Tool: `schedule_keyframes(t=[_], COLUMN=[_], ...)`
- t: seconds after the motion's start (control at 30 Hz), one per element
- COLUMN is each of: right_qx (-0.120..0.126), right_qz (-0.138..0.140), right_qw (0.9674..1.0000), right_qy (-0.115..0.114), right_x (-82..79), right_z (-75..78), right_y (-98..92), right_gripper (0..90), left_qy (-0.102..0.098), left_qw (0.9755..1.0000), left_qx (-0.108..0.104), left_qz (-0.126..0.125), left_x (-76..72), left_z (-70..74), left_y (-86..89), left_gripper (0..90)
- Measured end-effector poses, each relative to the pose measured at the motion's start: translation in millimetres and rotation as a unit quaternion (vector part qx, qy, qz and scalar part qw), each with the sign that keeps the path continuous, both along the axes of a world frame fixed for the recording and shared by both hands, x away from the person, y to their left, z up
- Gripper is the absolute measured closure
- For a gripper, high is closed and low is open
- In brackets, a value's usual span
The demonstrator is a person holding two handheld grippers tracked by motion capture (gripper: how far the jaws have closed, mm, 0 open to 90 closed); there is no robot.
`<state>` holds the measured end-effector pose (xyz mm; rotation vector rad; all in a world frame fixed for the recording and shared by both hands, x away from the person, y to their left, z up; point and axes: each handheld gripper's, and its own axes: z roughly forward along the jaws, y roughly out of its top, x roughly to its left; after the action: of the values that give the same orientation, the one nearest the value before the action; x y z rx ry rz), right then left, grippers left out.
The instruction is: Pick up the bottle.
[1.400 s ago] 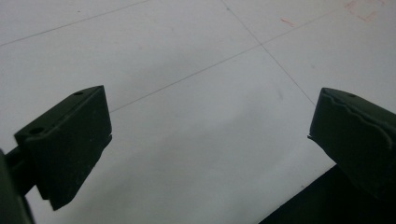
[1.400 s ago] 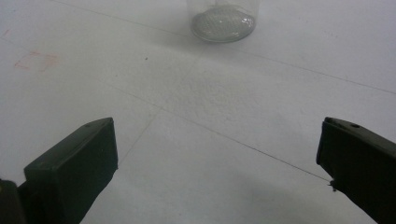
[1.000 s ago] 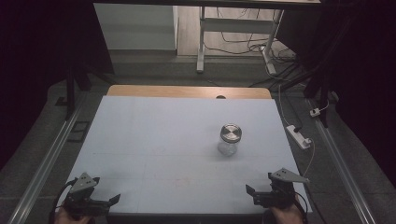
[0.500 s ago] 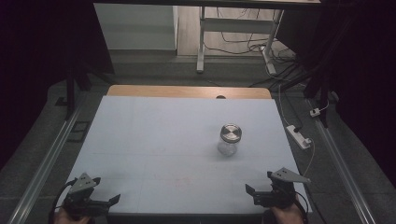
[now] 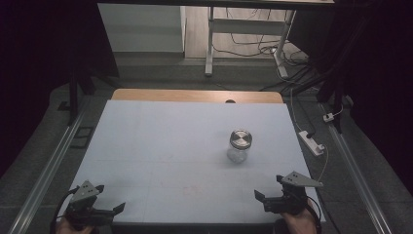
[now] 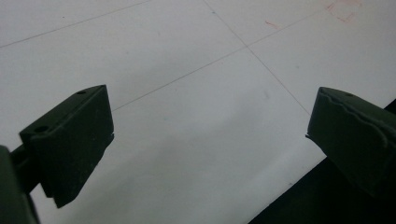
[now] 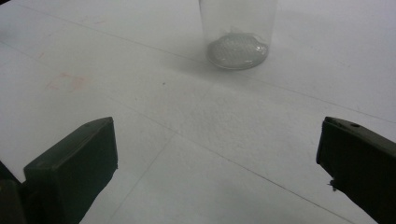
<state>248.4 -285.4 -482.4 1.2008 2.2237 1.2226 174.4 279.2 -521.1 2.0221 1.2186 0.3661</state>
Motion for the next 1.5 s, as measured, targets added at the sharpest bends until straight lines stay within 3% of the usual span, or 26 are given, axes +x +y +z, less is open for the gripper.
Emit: schedule_keyframes(t=[0.27, 0.43, 0.7, 1.17, 1.5], right_qx=[-0.009, -0.008, -0.009, -0.008, -0.030], right_qz=[0.005, 0.028, 0.041, 0.048, 0.047], right_qw=[0.9999, 0.9995, 0.9991, 0.9988, 0.9983], right_qy=[0.008, -0.005, -0.002, -0.007, -0.016], right_x=[7.6, 16.7, 29.6, 51.5, 73.2], right_z=[2.2, 4.3, 3.2, 9.6, 4.0], right_y=[3.5, 13.4, 20.0, 30.0, 42.1], right_gripper=[0.0, 0.0, 0.0, 0.0, 0.0], left_qy=[0.002, 0.003, 0.007, 0.010, 0.014], left_qw=[1.0000, 1.0000, 1.0000, 0.9999, 0.9999], left_qx=[-0.001, -0.003, -0.006, -0.006, -0.007], left_qz=[0.000, -0.001, -0.003, -0.002, -0.001], left_x=[0.3, 0.8, 1.4, 2.0, 2.8], left_z=[-0.2, -0.4, -0.8, -1.0, -1.2], left_y=[0.1, 0.6, 0.7, 0.6, 1.1], left_gripper=[1.6, 1.7, 1.7, 1.6, 1.3])
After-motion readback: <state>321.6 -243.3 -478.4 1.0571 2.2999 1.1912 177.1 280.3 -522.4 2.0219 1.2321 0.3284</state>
